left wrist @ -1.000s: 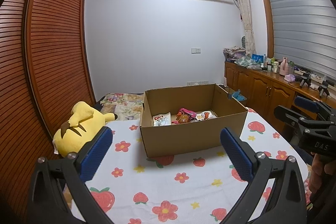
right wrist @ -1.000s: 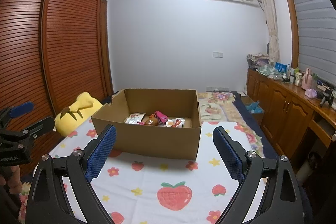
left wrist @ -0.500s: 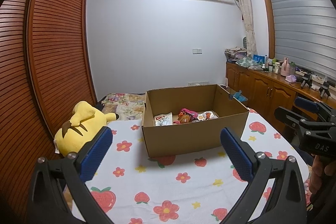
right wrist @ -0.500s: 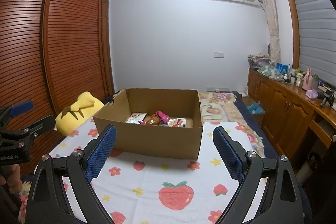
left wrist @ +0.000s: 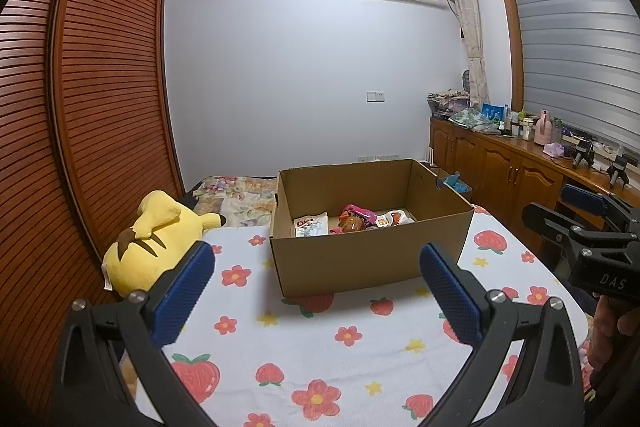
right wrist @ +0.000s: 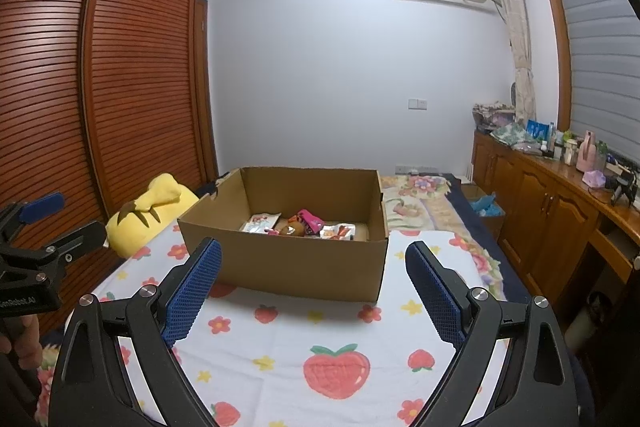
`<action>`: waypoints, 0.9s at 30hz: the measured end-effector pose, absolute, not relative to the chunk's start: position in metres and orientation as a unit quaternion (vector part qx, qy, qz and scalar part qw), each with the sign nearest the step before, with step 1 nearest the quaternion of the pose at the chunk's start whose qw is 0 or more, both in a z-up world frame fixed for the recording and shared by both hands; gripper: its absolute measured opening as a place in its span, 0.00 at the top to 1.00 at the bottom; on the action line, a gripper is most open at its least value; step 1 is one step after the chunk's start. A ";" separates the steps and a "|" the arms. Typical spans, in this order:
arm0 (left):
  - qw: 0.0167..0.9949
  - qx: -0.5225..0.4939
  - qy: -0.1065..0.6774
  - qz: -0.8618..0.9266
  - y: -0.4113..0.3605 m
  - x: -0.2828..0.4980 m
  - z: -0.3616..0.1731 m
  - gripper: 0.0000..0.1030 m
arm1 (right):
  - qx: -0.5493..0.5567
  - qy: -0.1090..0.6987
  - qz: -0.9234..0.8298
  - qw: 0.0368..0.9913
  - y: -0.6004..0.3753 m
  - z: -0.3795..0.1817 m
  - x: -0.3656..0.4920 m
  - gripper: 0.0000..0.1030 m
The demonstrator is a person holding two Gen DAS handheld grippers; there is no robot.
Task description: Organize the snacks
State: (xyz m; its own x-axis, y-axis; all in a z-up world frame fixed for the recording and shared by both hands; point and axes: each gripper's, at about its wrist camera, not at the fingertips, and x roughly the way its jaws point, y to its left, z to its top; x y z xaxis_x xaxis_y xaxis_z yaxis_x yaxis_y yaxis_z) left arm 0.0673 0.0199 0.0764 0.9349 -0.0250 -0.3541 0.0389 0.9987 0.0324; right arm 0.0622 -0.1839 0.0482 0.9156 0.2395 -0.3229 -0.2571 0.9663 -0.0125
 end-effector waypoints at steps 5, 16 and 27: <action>0.983 0.021 0.181 -0.015 0.020 0.067 0.075 0.00 | -0.028 0.161 0.127 0.978 -0.184 0.048 0.062 0.08; 0.983 0.021 0.182 -0.016 0.020 0.068 0.072 0.00 | -0.028 0.162 0.127 0.978 -0.184 0.048 0.063 0.08; 0.983 0.020 0.182 -0.016 0.020 0.068 0.071 0.00 | -0.028 0.163 0.128 0.978 -0.184 0.048 0.061 0.08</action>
